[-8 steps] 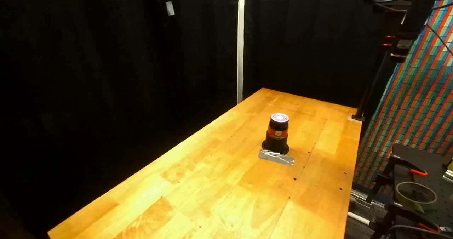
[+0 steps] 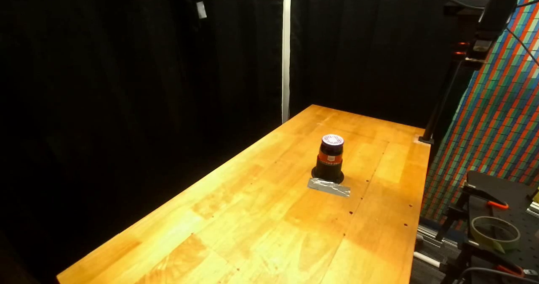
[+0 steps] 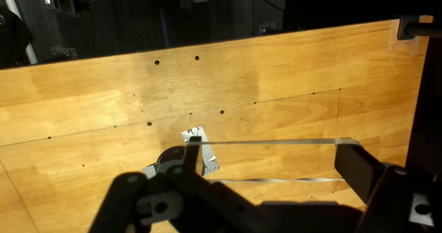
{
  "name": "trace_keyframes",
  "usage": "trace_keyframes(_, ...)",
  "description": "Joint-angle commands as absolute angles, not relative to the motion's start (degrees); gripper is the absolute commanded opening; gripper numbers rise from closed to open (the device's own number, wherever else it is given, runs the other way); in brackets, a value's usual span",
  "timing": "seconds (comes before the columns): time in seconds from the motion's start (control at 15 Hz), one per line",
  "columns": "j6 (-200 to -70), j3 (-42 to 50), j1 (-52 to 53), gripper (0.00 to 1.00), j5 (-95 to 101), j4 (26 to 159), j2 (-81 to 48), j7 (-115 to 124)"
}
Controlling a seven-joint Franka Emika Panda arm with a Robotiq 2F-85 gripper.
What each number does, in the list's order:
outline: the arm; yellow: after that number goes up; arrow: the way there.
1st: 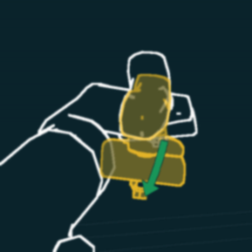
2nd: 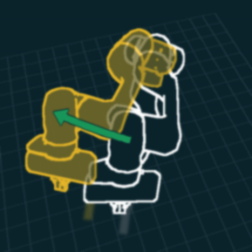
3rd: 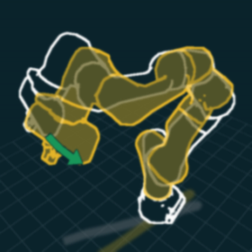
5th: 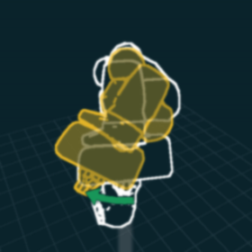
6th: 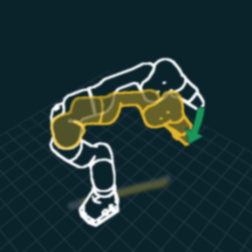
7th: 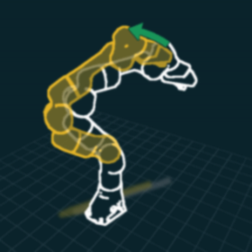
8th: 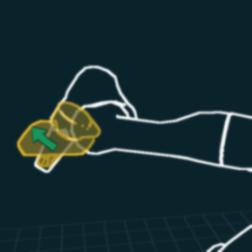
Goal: Put the rubber band on the cup
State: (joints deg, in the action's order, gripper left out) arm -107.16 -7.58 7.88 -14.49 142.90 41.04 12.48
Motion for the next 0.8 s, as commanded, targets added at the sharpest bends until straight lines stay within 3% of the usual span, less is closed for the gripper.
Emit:
trace_keyframes(0.0,-106.9,-8.0,7.2,1.0,-14.8,142.7,41.1,12.2)
trace_keyframes(0.4,-106.8,-8.1,7.3,1.0,-14.8,141.9,40.0,11.9)
trace_keyframes(0.73,-110.9,-14.2,7.9,1.0,-11.7,129.8,24.6,13.5)
